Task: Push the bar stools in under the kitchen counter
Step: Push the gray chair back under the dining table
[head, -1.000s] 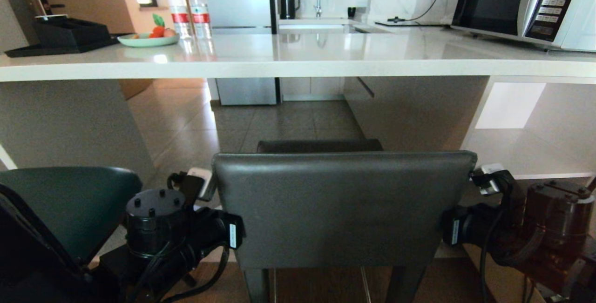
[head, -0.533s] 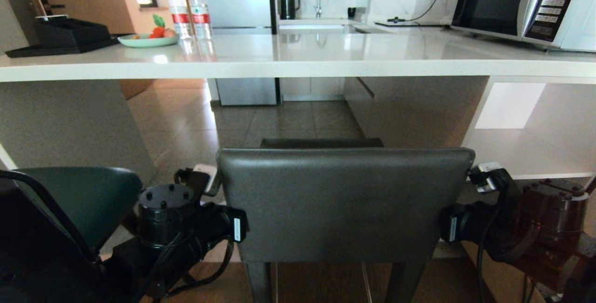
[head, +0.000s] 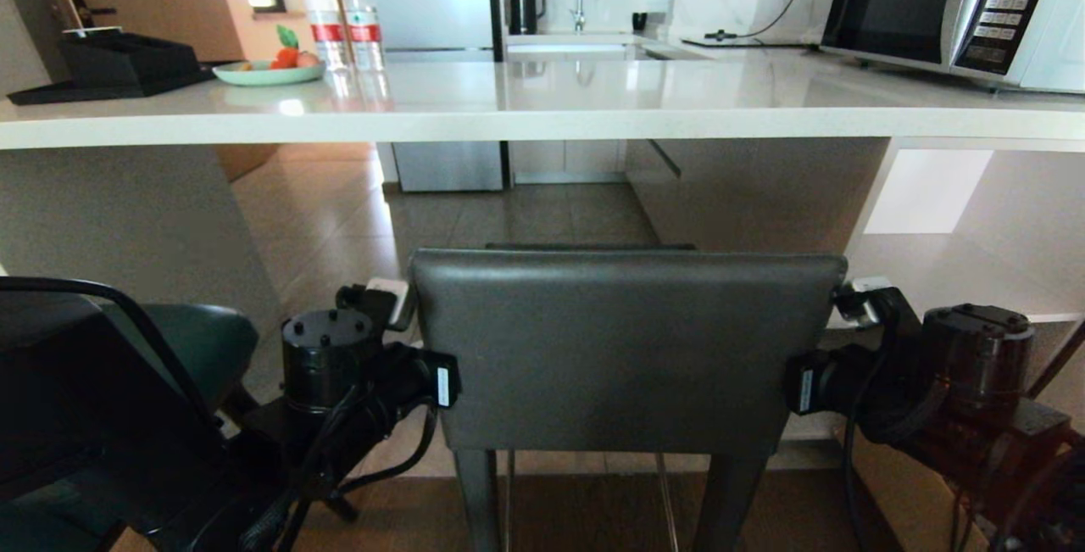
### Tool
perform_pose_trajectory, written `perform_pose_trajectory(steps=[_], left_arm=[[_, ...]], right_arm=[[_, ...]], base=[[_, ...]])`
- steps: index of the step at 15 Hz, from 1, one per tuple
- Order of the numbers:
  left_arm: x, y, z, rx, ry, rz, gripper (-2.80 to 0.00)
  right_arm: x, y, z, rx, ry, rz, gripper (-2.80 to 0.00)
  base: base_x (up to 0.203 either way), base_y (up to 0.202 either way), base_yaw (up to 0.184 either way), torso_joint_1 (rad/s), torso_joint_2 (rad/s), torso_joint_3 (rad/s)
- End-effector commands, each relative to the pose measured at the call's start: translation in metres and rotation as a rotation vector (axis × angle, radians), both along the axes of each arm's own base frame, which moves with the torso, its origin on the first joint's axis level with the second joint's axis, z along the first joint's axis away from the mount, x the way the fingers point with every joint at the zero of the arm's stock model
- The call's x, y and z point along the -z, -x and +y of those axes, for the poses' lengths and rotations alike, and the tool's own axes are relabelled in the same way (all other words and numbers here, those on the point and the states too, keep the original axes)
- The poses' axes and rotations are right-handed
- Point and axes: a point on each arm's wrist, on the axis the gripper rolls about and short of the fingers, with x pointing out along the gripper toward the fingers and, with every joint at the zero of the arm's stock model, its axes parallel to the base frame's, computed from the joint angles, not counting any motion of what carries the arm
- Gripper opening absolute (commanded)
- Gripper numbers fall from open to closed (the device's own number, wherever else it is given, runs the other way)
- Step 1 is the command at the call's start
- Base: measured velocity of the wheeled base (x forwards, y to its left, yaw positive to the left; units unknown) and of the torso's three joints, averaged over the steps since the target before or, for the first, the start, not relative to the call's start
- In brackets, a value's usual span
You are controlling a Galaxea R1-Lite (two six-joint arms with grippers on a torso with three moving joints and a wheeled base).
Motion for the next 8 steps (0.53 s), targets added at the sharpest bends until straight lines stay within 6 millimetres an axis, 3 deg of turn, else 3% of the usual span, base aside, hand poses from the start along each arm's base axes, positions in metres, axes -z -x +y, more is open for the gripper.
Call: perform_pose_trajectory(steps=[1,8], left_arm=[[-0.003,-0.007,0.001,-0.013,0.012,-0.019,-2.8],[-0.001,-0.031,0.0,-0.047,0.023,-0.044,-2.8]], right_arm=[[0.0,-0.009,0.003,-0.002,-0.003,-0.01,-2.8],[0.004,-0.028,0.003,0.016,-0.004,-0.017,-2.8]], base=[[0.0,0.0,0.0,0.0,0.0,0.0],[0.0,0.0,0.0,0.0,0.0,0.0]])
